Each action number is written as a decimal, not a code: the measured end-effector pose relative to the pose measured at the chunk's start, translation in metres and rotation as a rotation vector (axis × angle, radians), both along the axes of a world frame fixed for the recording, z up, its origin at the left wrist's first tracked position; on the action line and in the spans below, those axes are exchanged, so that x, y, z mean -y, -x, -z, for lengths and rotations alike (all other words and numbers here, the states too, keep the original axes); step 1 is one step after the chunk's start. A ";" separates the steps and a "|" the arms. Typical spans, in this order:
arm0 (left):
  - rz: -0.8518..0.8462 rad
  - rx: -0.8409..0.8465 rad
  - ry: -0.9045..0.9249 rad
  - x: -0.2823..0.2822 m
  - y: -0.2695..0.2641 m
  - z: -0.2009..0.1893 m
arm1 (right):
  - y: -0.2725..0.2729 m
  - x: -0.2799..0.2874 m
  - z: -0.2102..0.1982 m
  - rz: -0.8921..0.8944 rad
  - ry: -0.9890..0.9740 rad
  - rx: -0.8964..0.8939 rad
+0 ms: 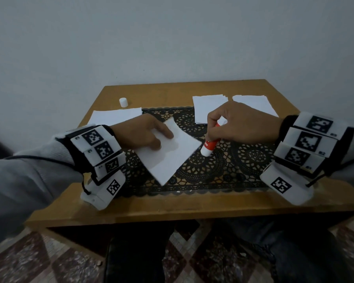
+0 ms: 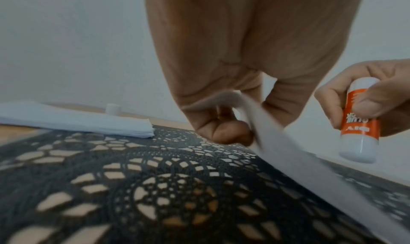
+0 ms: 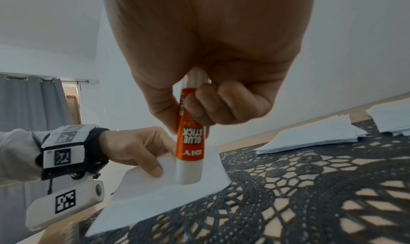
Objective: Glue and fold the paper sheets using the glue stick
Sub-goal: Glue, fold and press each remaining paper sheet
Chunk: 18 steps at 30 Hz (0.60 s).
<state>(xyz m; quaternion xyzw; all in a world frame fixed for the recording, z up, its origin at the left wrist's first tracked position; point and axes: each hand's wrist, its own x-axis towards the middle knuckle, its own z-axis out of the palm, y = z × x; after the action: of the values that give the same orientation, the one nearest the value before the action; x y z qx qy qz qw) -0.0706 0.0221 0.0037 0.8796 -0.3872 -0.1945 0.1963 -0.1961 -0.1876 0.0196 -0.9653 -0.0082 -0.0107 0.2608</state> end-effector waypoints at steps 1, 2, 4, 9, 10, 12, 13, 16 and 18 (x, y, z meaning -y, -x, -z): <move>-0.034 0.014 0.017 -0.001 -0.001 0.002 | -0.001 0.000 0.000 0.015 0.010 0.010; -0.055 0.026 0.020 -0.002 -0.001 0.004 | -0.003 0.000 0.000 0.040 0.024 0.023; -0.062 0.043 -0.009 -0.004 -0.001 0.008 | -0.010 0.000 0.001 0.095 0.052 0.060; -0.049 0.085 -0.116 -0.002 0.001 0.019 | -0.032 -0.001 0.002 0.161 0.072 0.113; -0.050 0.091 -0.122 -0.001 0.002 0.020 | -0.037 -0.003 0.002 0.162 0.071 0.114; -0.054 0.106 -0.136 0.002 0.002 0.020 | -0.045 -0.010 0.005 0.149 0.094 0.110; -0.055 0.112 -0.145 0.003 0.002 0.021 | -0.048 -0.013 0.007 0.144 0.122 0.108; -0.051 0.108 -0.151 0.003 0.002 0.021 | -0.056 -0.019 0.014 0.166 0.196 0.096; -0.044 0.094 -0.145 0.002 0.001 0.021 | -0.061 -0.020 0.018 0.165 0.184 0.080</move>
<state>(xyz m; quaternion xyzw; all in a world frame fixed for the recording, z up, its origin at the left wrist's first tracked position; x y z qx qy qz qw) -0.0714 0.0197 -0.0173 0.9080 -0.3615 -0.1763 0.1177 -0.1352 -0.1680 0.0014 -0.9814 0.0597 -0.0697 0.1687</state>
